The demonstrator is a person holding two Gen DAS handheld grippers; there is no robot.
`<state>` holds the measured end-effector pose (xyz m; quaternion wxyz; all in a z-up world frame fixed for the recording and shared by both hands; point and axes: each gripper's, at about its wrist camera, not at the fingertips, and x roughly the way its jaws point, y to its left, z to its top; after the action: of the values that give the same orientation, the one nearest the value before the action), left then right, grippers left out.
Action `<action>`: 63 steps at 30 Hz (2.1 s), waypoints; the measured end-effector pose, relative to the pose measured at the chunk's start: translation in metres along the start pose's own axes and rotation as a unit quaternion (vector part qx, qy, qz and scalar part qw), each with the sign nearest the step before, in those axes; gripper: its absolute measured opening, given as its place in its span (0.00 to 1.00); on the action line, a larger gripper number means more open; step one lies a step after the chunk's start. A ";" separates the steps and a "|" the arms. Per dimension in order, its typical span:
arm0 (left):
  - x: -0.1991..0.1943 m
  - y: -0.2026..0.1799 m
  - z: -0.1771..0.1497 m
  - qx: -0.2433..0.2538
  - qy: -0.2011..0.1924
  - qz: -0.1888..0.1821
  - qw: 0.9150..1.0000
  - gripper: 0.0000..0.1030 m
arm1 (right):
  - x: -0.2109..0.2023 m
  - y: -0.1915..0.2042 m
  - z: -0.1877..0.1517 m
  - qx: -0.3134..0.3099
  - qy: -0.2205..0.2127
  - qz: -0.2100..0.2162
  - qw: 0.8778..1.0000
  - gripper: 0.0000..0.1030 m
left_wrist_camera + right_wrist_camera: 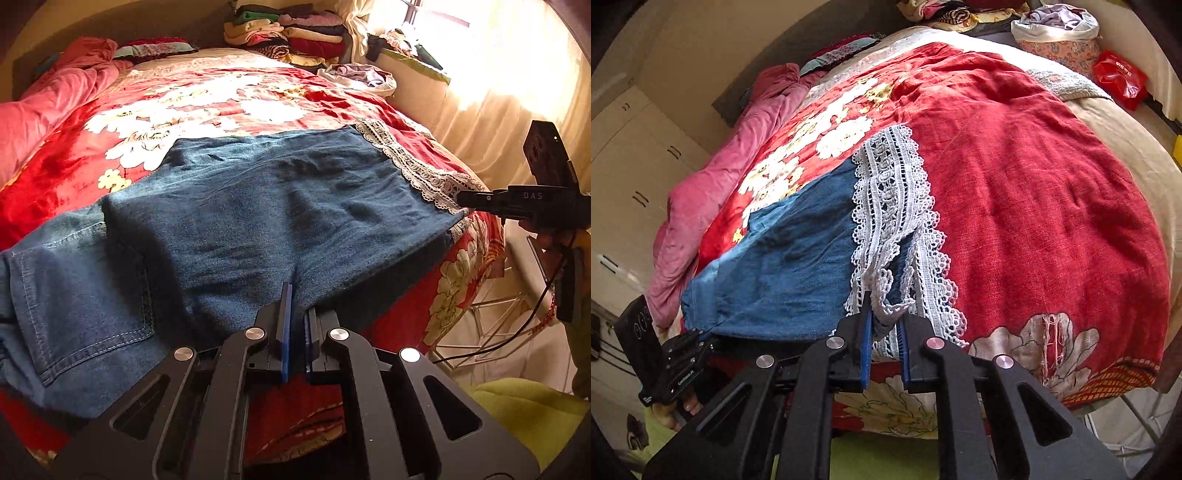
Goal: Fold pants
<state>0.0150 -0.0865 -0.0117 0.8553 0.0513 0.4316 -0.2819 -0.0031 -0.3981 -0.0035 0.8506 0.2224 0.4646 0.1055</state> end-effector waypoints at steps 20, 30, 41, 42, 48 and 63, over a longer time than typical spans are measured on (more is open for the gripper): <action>-0.022 0.006 -0.014 -0.016 0.000 -0.011 1.000 0.41 | -0.033 0.032 0.009 -0.119 -0.070 -0.065 0.988 0.52; -0.100 0.111 -0.034 -0.184 -0.075 0.114 0.973 0.71 | 0.071 0.090 -0.019 -0.228 0.032 -0.054 0.972 0.53; -0.081 0.167 -0.051 -0.294 -0.070 0.152 0.941 0.35 | 0.075 0.075 -0.016 -0.189 0.047 -0.045 0.980 0.53; -0.080 0.166 -0.052 -0.293 -0.072 0.153 0.941 0.35 | 0.075 0.075 -0.017 -0.189 0.047 -0.046 0.980 0.54; -0.109 0.166 -0.057 -0.259 -0.086 0.205 0.940 0.33 | 0.075 0.076 -0.017 -0.192 0.051 -0.049 0.979 0.55; -0.139 0.147 -0.041 -0.230 -0.125 0.210 0.942 0.62 | 0.057 0.099 -0.022 -0.236 -0.003 -0.015 0.972 0.59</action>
<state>-0.0013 0.1109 0.0465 0.9307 -0.0933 0.3537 0.0072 0.0127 -0.2831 -0.0092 0.8820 0.0089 0.4271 0.1989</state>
